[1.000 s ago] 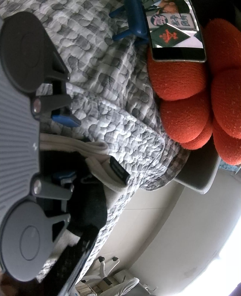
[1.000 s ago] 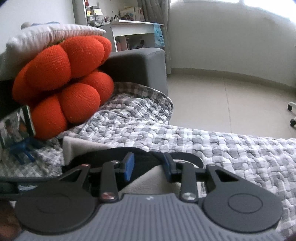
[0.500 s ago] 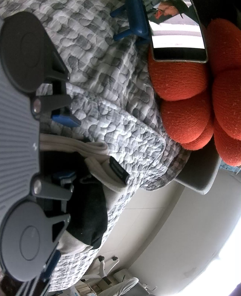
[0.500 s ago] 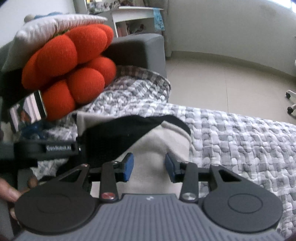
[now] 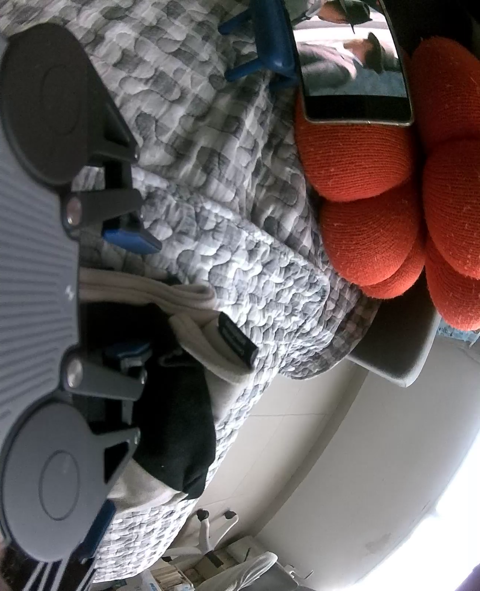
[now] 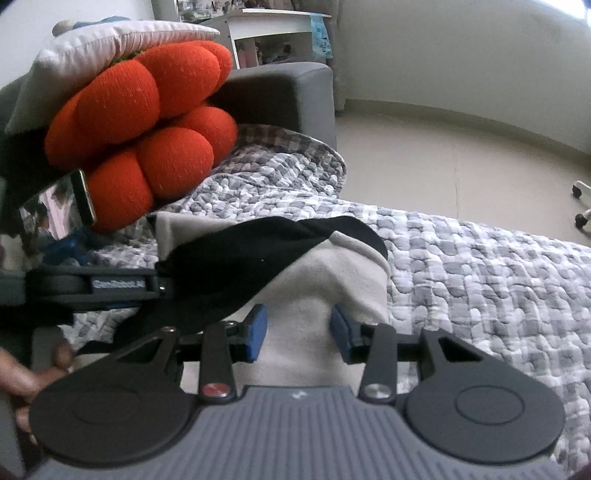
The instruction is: Fold clothes
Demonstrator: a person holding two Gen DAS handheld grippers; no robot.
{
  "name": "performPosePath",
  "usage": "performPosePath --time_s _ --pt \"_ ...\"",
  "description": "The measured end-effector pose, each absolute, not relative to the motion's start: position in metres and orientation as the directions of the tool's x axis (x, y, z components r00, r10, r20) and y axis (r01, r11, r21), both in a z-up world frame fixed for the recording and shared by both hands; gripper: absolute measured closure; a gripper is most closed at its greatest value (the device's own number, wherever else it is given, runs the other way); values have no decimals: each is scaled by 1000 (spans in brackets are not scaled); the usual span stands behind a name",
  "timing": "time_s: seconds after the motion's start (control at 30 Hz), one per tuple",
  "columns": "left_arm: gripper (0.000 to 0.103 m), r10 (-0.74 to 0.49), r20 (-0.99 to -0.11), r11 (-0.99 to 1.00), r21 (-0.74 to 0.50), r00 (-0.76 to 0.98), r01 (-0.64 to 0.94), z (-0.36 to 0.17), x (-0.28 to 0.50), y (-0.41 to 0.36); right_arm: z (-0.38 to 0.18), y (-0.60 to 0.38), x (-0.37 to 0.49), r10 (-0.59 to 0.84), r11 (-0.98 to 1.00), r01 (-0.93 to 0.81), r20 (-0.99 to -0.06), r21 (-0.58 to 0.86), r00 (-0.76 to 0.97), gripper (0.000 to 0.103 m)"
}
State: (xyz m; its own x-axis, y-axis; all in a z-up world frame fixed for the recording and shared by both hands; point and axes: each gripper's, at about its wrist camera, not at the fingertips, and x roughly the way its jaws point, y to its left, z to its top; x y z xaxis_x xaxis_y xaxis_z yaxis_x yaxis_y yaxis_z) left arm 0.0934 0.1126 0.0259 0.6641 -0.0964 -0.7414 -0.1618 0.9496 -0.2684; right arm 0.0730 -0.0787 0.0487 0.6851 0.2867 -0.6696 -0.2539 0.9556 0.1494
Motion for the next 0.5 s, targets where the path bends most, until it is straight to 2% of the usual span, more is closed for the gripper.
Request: performPosePath --time_s 0.23,0.5 --pt "52 -94 -742 951 -265 664 -161 25 94 112 45 -79 69 289 951 -275 -717 139 635 60" --pt "51 -103 -742 948 -275 662 -161 25 95 115 46 -80 60 293 950 -279 -718 143 631 60"
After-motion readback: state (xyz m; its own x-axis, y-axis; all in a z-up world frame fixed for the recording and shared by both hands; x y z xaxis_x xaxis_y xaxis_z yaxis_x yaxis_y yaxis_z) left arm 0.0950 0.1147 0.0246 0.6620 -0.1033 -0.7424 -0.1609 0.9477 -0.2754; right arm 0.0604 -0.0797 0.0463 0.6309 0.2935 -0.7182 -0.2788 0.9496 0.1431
